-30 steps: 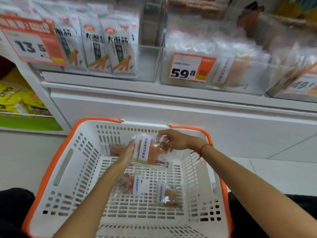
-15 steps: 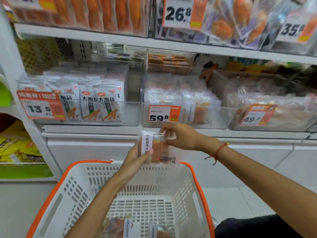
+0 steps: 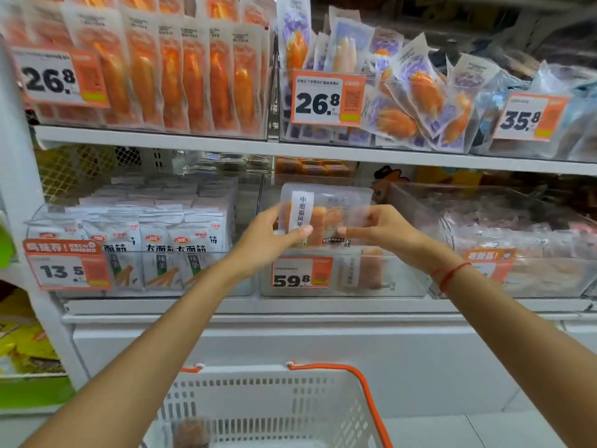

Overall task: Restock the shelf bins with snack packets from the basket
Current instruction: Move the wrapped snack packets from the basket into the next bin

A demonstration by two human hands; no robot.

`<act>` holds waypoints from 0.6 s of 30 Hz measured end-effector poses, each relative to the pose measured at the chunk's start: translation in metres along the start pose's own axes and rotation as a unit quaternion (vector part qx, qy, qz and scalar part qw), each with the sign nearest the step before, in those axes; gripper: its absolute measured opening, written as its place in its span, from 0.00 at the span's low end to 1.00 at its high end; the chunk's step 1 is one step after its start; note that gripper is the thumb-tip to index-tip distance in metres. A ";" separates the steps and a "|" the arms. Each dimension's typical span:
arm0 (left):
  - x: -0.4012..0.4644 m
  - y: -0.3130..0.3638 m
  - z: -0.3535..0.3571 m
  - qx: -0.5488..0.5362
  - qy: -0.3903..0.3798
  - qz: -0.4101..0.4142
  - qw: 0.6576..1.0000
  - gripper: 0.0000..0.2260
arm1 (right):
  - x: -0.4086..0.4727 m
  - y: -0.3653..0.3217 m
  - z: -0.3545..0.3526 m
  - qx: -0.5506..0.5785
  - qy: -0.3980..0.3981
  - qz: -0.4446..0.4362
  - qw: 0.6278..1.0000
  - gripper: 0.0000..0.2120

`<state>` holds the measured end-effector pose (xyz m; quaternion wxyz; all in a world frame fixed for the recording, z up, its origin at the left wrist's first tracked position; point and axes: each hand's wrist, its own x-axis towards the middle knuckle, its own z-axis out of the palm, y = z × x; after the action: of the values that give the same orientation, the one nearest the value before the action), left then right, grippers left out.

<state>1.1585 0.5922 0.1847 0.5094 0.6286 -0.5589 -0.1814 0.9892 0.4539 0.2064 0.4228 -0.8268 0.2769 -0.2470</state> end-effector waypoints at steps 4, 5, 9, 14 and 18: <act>0.015 -0.005 -0.016 0.269 0.057 -0.014 0.961 0.21 | 0.017 0.003 0.012 -0.046 0.011 -0.018 0.999 0.09; 0.017 -0.006 -0.019 0.314 0.068 -0.011 0.947 0.22 | 0.021 0.005 0.014 -0.059 0.012 -0.022 0.998 0.09; 0.030 -0.007 -0.024 0.377 0.103 0.021 0.920 0.23 | 0.032 0.012 0.022 -0.086 0.057 -0.049 0.993 0.07; 0.044 -0.010 -0.025 0.396 0.108 0.035 0.911 0.26 | 0.032 0.015 0.028 -0.089 0.102 -0.066 0.989 0.06; 0.043 -0.009 -0.022 0.388 0.101 0.040 0.915 0.25 | 0.026 0.018 0.029 -0.126 0.138 -0.077 0.979 0.05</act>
<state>1.1939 0.5620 0.2011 0.2863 0.7689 -0.5557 0.1345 1.0219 0.4438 0.1806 0.2522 -0.8503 0.2969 -0.3538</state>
